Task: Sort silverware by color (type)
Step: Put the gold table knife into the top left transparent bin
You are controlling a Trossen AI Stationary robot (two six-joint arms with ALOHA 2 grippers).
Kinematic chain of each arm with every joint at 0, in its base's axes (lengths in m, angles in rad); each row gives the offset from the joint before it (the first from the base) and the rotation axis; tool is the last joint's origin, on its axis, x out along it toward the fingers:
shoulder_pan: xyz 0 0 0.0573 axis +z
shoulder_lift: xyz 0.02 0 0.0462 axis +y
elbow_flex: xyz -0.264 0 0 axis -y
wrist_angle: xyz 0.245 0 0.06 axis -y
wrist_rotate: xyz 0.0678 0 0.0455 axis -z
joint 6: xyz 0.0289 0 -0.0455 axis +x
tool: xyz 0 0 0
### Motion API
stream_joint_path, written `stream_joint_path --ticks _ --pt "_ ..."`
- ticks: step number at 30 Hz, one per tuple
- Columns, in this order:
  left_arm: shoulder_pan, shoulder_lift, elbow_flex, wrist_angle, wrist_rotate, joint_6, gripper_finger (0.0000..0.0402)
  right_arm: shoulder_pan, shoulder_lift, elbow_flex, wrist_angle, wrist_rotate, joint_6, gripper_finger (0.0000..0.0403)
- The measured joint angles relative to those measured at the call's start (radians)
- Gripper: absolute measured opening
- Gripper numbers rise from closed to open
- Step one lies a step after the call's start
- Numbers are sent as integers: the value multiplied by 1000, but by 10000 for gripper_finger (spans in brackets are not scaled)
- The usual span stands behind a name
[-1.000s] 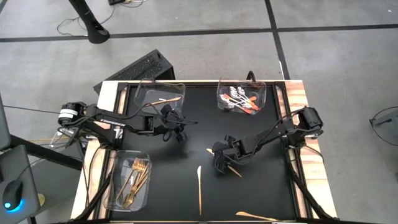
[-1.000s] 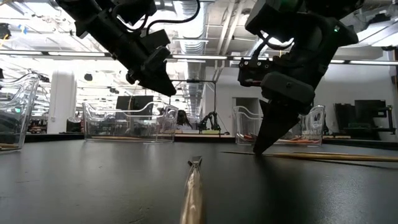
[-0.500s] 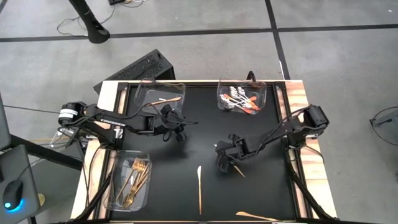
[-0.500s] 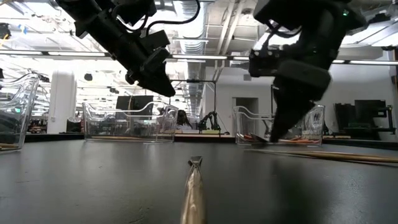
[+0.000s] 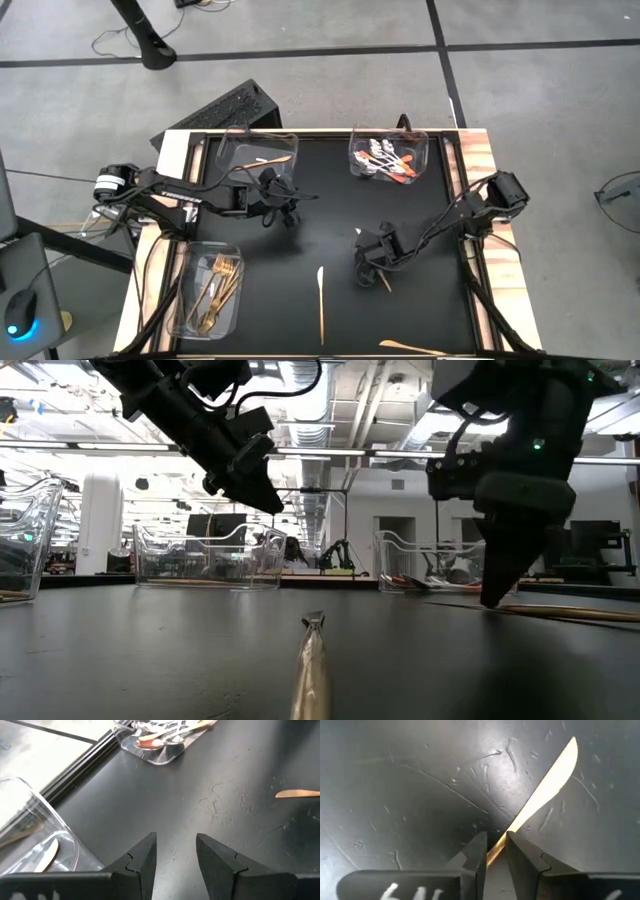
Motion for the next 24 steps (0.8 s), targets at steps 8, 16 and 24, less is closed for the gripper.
stream_joint_path --ticks 8,16,24 --pt "0 0 0 -4 0 0 123 -22 -3 -1 -67 -27 -21 12" --pt "0 0 0 -4 0 1 123 -18 -21 -5 -87 6 -13 9" --pt "0 0 0 -4 0 2 123 3 -95 -5 -142 30 78 53"
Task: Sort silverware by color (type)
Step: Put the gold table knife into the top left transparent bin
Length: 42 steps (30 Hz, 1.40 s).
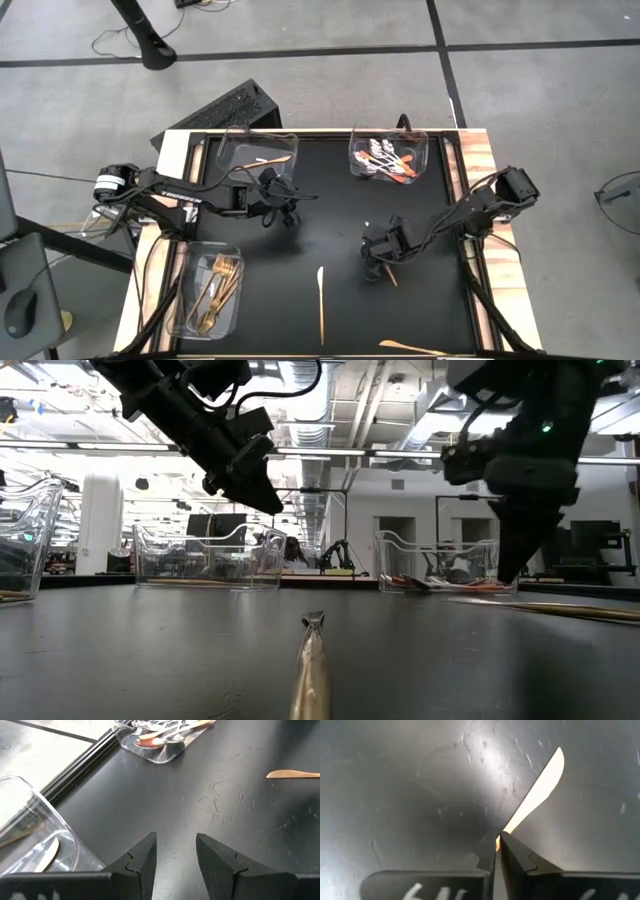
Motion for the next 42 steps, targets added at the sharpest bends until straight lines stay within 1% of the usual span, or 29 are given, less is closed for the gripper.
stream_joint_path --ticks 5,7,9,11,18,29,32,36,39,42 --pt "0 0 0 0 0 -1 123 29 -10 0 -18 -17 133 86" --pt "0 0 0 1 0 -1 123 32 -2 0 -17 -52 197 99" --pt "0 0 0 0 0 -2 123 19 10 1 -10 -113 238 112" --pt "0 0 0 1 0 -4 123 4 16 1 -13 -159 245 123" --pt "0 0 0 -1 0 -8 123 -40 14 2 -28 -215 247 152" --pt "0 0 0 -1 -24 0 123 -45 16 -3 -7 -271 352 198" --pt "0 0 0 -1 -23 5 123 -42 40 -12 -11 -279 390 201" --pt "-1 0 0 -15 -23 7 123 -42 93 -8 -22 -319 392 190" --pt "-1 0 0 -42 -30 0 123 -41 119 -5 -29 -326 368 170" --pt "-1 0 0 -58 -47 -7 123 -43 121 -3 -47 -329 335 136"
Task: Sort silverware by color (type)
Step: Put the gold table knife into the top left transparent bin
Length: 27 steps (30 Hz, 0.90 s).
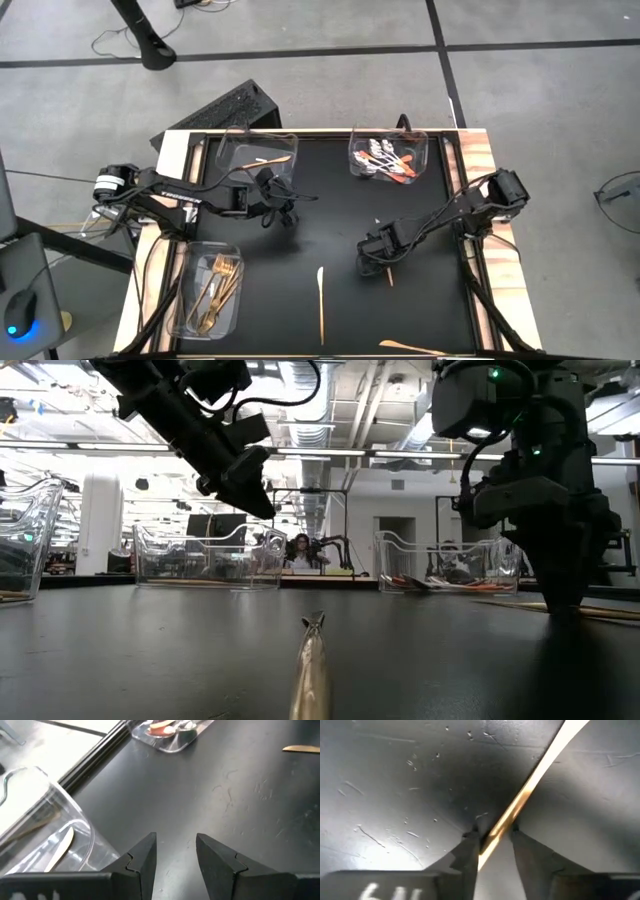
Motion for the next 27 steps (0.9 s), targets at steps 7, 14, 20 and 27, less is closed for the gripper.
stream_joint_path --ticks 7,14,20,27 --pt "0 0 0 -4 -2 -21 123 -1 -36 -3 -44 -12 -154 36" --pt "-23 0 0 -4 -2 -39 123 1 -29 -3 -48 -20 -347 20" --pt "-49 0 0 -14 -4 -49 123 3 -28 -3 -46 15 -367 29" --pt "-54 0 0 -13 -15 -56 123 30 -28 -3 -48 66 -372 9"
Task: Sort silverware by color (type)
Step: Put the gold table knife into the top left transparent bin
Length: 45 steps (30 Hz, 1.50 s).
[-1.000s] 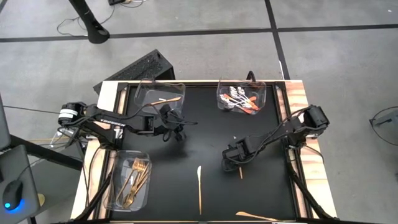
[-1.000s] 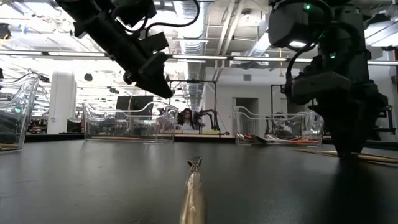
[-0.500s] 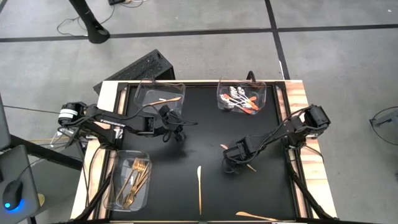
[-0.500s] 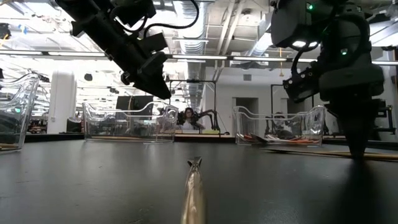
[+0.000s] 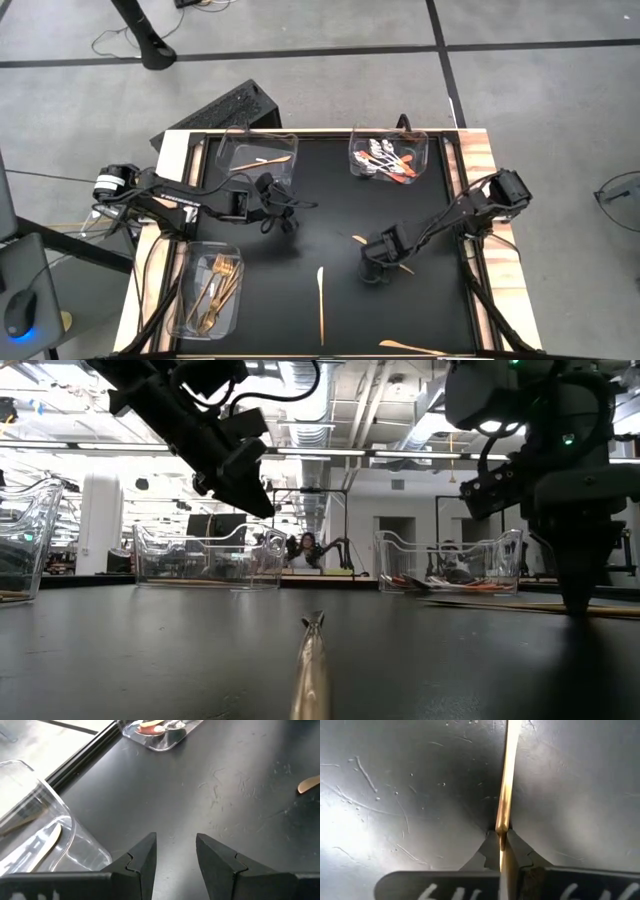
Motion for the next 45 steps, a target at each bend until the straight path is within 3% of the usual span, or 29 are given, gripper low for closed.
stream_joint_path --ticks 8,14,20,23,34,40,45 --pt "0 0 0 4 -2 -5 123 18 -46 -5 -1 43 1 8" --pt "0 0 0 100 -65 69 123 13 -166 -6 52 185 -44 3" --pt "9 0 0 216 38 156 123 -16 -289 -5 131 260 -109 3" --pt "11 0 0 217 55 157 123 -33 -309 -4 134 270 -51 15" --pt "11 0 0 97 32 78 123 17 -126 -3 48 142 187 110" --pt "11 0 0 104 11 67 123 7 -40 -1 45 135 190 152" --pt "11 0 0 90 14 62 123 -48 -2 4 25 98 156 161"
